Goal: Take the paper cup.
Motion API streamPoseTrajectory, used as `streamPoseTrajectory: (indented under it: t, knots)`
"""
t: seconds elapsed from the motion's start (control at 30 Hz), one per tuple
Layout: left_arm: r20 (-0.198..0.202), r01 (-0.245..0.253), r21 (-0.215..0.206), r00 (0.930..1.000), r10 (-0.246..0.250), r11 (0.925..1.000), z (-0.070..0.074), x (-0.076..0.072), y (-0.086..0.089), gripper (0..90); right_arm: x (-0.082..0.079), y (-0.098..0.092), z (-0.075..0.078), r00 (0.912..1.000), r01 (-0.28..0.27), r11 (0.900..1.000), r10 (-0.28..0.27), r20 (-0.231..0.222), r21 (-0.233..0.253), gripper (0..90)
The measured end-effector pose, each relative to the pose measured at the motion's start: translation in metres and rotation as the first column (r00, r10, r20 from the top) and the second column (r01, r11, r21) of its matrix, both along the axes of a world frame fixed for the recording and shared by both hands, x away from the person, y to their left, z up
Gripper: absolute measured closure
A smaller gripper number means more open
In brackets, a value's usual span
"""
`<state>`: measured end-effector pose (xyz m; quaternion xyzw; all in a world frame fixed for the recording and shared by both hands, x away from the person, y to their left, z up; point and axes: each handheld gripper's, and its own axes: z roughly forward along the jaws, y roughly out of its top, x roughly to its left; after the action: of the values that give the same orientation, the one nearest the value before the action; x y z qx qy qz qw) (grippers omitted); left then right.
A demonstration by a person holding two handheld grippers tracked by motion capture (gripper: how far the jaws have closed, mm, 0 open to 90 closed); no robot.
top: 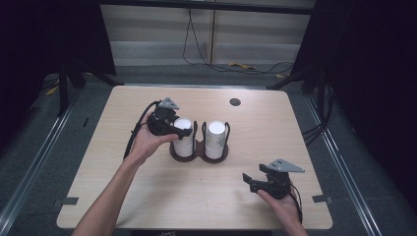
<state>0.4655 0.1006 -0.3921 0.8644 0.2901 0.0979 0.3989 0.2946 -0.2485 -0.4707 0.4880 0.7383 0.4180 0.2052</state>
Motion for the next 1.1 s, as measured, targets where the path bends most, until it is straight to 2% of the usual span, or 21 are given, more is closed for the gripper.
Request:
streamPoseTrajectory:
  t: [0.07,0.1,0.13,0.27,0.47,0.5,0.53,0.57,0.73,0.83,0.9,0.97,1.1]
  knots:
    - [-0.01,-0.002,0.004,0.9999,0.002,1.0,0.0,0.0,-0.001,25.5,0.0,0.0,0.0,1.0,0.0,1.0,0.0,-0.001,0.0,24.5]
    - [-0.027,0.004,0.027,0.9996,-0.003,0.9996,0.001,0.001,-0.003,26.2,0.0,0.0,0.0,1.0,0.0,1.0,0.0,0.0,-0.002,24.5]
    - [-0.026,0.007,0.038,0.9996,-0.006,0.9993,0.002,0.002,-0.004,26.2,0.0,0.0,0.0,1.0,0.0,1.0,0.0,0.0,-0.002,24.5]
    - [-0.038,0.007,0.04,0.9993,-0.006,0.9992,0.003,0.002,-0.005,27.0,0.0,0.0,0.0,1.0,0.001,1.0,-0.001,-0.001,0.0,24.5]
    - [-0.054,0.004,0.068,0.9985,0.0,0.9977,0.007,0.005,-0.006,27.5,0.0,0.0,0.0,1.0,-0.001,1.0,0.001,-0.001,-0.005,24.5]
    - [-0.071,-0.005,0.074,0.9974,0.01,0.9972,0.008,0.006,-0.008,27.6,0.0,0.0,0.0,1.0,-0.001,1.0,0.001,0.0,-0.006,24.5]
    - [-0.071,-0.005,0.074,0.9974,0.01,0.9972,0.008,0.006,-0.008,27.2,0.0,0.0,0.0,1.0,-0.001,1.0,0.001,0.0,-0.006,24.5]
    - [-0.086,0.007,0.103,0.9963,0.002,0.9947,0.009,0.007,-0.011,26.7,0.001,0.0,0.0,1.0,0.0,1.0,0.0,0.001,-0.005,24.5]
    - [-0.103,0.007,0.121,0.9946,0.005,0.9926,0.01,0.009,-0.013,26.5,0.0,0.0,0.0,1.0,0.001,1.0,-0.001,0.001,-0.003,24.5]
    - [-0.118,0.011,0.154,0.993,0.007,0.988,0.012,0.01,-0.016,27.1,0.0,-0.001,0.0,1.0,0.004,1.0,-0.004,0.001,-0.001,24.5]
    - [-0.111,0.007,0.169,0.9938,0.012,0.9856,0.015,0.01,-0.017,28.2,0.0,-0.001,0.0,1.0,0.004,1.0,-0.004,0.001,0.0,24.5]
    - [-0.126,0.023,0.18,0.9921,0.0,0.9833,0.016,0.011,-0.018,30.9,0.0,-0.001,0.0,1.0,0.004,1.0,-0.004,0.001,0.0,24.5]
    - [-0.145,0.026,0.204,0.9895,0.004,0.9787,0.017,0.012,-0.022,30.8,0.0,-0.001,0.0,1.0,0.002,1.0,-0.002,0.002,-0.003,24.5]
